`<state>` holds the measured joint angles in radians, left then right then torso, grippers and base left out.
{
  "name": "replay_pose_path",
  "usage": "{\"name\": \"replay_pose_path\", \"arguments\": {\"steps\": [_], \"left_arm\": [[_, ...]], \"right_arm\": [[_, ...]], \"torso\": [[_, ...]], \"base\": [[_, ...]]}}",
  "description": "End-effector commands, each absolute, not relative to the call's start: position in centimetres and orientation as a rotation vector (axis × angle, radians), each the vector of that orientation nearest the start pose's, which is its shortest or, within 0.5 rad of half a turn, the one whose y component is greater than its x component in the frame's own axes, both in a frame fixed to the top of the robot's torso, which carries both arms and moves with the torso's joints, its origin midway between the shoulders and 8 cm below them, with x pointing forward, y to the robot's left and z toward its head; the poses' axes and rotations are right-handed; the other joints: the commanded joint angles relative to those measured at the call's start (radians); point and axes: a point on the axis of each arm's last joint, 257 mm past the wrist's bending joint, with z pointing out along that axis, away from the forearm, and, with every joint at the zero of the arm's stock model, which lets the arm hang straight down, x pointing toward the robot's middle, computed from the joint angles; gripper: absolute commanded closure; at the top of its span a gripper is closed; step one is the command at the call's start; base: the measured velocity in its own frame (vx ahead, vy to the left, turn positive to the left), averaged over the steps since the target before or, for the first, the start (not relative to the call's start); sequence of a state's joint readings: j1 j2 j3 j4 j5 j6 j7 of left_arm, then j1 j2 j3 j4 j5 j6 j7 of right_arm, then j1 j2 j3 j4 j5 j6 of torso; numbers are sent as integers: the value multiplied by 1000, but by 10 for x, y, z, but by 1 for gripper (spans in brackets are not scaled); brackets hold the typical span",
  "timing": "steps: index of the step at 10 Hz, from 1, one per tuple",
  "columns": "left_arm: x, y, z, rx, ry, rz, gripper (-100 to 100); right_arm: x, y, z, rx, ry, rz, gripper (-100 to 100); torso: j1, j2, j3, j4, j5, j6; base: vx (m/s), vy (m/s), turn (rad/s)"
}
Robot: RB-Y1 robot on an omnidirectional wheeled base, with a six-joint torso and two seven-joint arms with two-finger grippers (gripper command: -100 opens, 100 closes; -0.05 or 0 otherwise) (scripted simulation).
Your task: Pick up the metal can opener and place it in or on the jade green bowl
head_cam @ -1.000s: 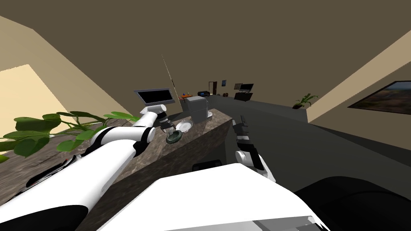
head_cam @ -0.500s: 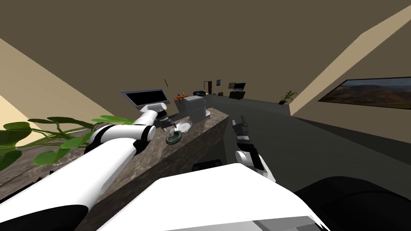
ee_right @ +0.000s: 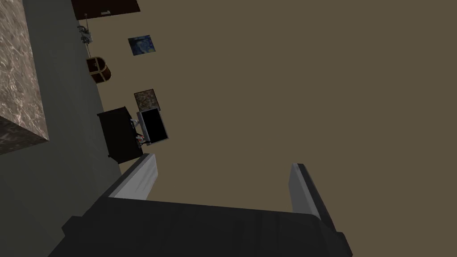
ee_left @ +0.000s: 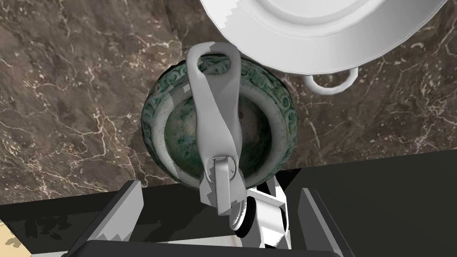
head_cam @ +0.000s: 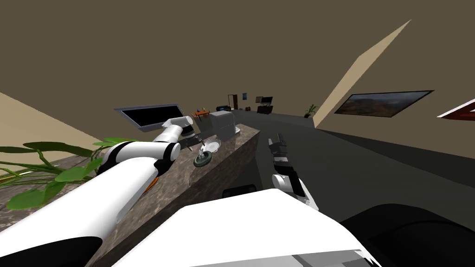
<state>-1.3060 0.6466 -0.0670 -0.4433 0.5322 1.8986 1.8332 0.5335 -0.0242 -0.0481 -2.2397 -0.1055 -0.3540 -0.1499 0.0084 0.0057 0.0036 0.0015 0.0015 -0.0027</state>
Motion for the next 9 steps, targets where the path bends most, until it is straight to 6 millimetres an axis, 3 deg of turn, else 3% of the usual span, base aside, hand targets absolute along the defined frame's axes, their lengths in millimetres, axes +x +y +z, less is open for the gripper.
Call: {"name": "replay_pose_path", "arguments": {"steps": [1,5,7,8,9], "left_arm": [[497,348,-142,-3088,-731,113,-100],[500,337,-126,-3055,-874,114,-100],[500,337,-127,-3055,-873,114,-100],[500,337,-127,-3053,-879,114,0],[500,337,-127,-3053,-879,114,0]], "right_arm": [[364,-316,-34,944,651,1387,0],[364,-316,-34,944,651,1388,0],[364,-316,-34,944,651,1387,0],[364,-316,-34,944,651,1387,0],[364,-316,-34,944,651,1387,0]], "torso": [[0,0,0,0,0,0],[-2,2,1,0,-1,1],[-1,1,1,1,0,0],[-4,-2,-1,0,-1,0],[-7,-5,-3,-1,-2,0]], "base": [[-77,107,-184],[-114,127,-267],[-69,82,-68],[-9,9,1],[0,0,0]]}}
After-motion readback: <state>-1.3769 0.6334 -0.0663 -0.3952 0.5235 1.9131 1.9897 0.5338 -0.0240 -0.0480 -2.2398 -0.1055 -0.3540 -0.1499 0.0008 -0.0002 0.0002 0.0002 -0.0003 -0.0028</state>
